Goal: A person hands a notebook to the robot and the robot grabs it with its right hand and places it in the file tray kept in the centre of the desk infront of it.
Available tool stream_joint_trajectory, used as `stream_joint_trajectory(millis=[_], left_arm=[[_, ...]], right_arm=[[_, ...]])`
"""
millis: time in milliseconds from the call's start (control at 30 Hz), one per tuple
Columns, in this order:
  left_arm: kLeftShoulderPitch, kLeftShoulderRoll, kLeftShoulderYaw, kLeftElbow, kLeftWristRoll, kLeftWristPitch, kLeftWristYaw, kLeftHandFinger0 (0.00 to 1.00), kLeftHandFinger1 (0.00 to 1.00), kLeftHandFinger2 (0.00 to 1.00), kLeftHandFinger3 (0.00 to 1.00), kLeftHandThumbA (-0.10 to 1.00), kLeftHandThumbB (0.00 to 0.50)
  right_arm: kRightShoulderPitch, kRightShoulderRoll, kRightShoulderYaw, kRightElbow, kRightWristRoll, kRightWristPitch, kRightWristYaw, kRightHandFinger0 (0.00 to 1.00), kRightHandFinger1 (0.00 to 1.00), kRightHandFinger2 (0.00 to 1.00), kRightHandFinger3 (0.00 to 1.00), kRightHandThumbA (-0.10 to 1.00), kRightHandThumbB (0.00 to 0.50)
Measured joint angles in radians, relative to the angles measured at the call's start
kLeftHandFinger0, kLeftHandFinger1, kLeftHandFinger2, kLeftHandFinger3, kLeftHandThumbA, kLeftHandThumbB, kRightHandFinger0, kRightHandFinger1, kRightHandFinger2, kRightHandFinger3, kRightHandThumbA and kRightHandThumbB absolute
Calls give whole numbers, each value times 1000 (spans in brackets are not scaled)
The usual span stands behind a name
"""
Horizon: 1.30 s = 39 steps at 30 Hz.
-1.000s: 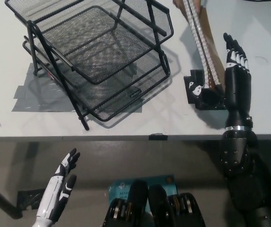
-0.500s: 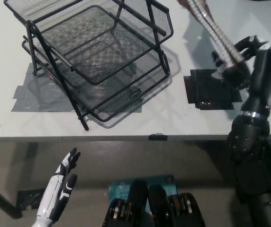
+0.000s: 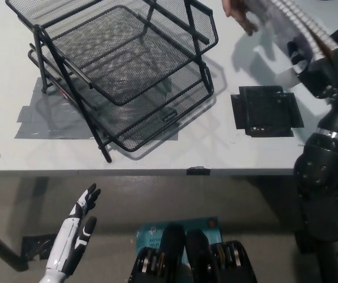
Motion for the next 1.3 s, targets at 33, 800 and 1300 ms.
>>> stream_joint_trajectory(millis=[33, 800, 1300], left_arm=[[0, 0, 0, 0, 0, 0, 0, 1000, 1000, 1000, 1000, 1000, 334], [0, 0, 0, 8, 1, 0, 0, 1000, 1000, 1000, 1000, 1000, 323], [0, 0, -2, 18, 4, 0, 0, 1000, 1000, 1000, 1000, 1000, 323]], right_arm=[[0, -1, -5, -15, 2, 0, 0, 0, 0, 0, 0, 857, 10], [-5, -24, -58, -425, 44, 56, 68, 0, 0, 0, 0, 918, 0], [-35, -171, 178, -415, -193, 9, 172, 0, 0, 48, 121, 704, 0]])
